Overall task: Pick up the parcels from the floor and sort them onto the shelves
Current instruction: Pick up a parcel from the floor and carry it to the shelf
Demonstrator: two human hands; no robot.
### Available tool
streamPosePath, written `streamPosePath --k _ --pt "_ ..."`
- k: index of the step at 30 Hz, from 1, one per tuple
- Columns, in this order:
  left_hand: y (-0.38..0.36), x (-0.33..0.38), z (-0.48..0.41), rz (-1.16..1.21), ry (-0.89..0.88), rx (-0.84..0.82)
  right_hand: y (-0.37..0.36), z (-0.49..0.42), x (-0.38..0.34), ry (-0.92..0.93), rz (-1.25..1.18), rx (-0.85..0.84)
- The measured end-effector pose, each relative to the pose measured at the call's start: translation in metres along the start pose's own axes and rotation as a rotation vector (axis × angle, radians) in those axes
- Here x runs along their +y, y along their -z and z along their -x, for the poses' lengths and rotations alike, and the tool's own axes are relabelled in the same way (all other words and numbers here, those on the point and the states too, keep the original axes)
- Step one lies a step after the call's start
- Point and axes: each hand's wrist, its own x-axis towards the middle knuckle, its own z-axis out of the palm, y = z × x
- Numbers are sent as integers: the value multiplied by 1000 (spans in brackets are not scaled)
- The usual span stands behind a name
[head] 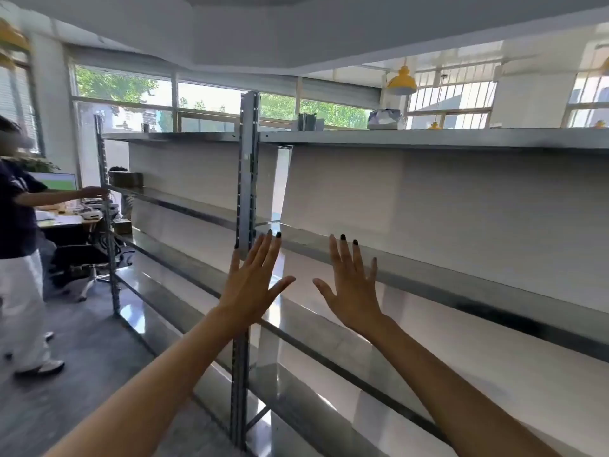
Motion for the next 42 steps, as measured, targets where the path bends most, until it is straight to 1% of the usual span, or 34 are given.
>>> streamPosePath --k 3,8,13,20,24,30,38,42 --pt "-5 -35 -7 2 -29 -4 -20 -24 -23 -3 9 -23" --pt "-20 -100 -25 35 -27 -11 -59 -62 -58 12 -12 -48" --pt "-31 -157 -38 68 -73 -30 -92 -97 -97 -38 -115 -78" --pt "-43 -215 -55 32 -20 -19 -130 -133 -142 -59 -146 -123" --pt "-57 -233 -64 -2 46 -18 -147 -146 -153 -73 -137 -133" --pt "-82 -249 -80 -15 39 -26 -163 -159 -150 -104 -102 -170" --pt "-89 -258 -97 -12 30 -25 -158 -163 -134 -126 -71 -200" --pt "-88 -250 -101 -27 67 8 -153 -159 -126 -142 -53 -202"
